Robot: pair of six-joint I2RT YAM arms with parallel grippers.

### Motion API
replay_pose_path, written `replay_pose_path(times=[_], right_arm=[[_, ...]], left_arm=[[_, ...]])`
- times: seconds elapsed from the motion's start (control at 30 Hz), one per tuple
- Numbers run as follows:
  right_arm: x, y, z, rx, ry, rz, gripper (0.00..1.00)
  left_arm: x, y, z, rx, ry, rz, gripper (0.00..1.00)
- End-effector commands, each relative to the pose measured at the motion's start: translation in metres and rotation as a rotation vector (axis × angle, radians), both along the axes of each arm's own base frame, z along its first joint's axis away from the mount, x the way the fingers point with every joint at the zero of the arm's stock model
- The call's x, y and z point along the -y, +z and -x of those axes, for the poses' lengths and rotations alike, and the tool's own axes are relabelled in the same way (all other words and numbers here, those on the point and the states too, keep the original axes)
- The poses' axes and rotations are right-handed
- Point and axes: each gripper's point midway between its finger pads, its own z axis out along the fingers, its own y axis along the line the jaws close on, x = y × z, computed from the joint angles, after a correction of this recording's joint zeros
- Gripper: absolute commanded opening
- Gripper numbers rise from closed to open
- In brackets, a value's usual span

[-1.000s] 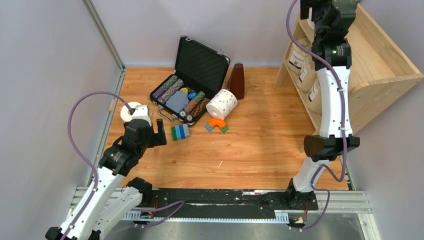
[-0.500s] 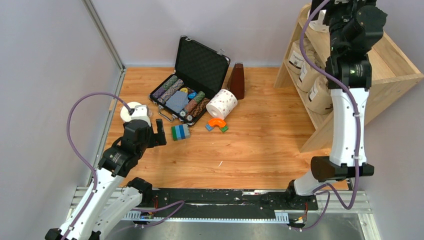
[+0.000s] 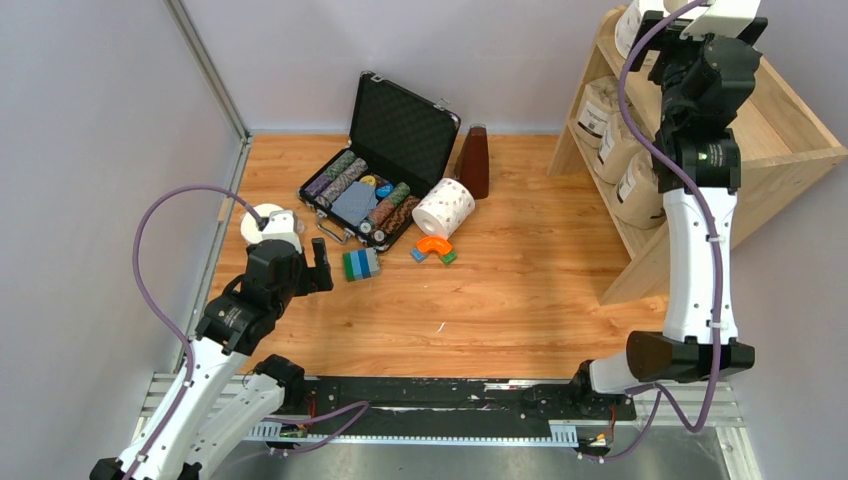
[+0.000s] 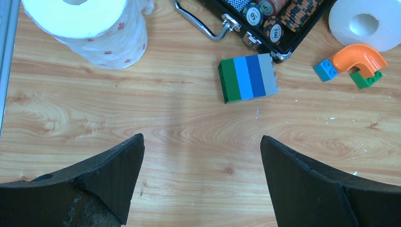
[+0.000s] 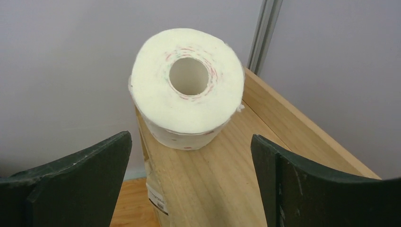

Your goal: Place and organize the paper towels onto the shelf

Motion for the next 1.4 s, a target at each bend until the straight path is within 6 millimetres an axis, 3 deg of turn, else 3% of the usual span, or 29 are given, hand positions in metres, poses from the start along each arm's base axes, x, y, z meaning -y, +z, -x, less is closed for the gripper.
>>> replay_pose_path(times=[0.0,0.17,0.43,0.7,1.0,1.2,1.37], right_arm=[[0.013,-0.007,-0.007,0.010,-0.029,-0.107,1.00],[0.021,-0.018,-0.030,-0.014,-0.033,-0.132,1.00],[0.026,-0.004,-0.051,0.014,-0.007,-0.117,0.96],[0.030,0.022,-0.043,0.071,0.001,-0.098,0.88],[0.027,0.004,-0.045,0.006,0.036,-0.092,0.89],[0.009,0.014,-0.015,0.000,0.111,-0.104,0.90],[-0.032,0.014,0.020,-0.011,0.238,-0.104,0.91]], left_arm=[[0.001,0.007,-0.005,0.037,-0.003,0.004,1.00],[0.000,0.006,-0.005,0.037,0.001,0.002,1.00],[-0.002,0.006,-0.005,0.036,0.010,-0.002,1.00],[-0.003,0.006,-0.006,0.034,0.015,-0.006,1.00],[-0.001,0.006,-0.006,0.032,0.007,-0.004,1.00],[-0.001,0.006,-0.005,0.035,0.007,-0.002,1.00],[-0.001,0.006,-0.005,0.035,0.005,0.000,1.00]])
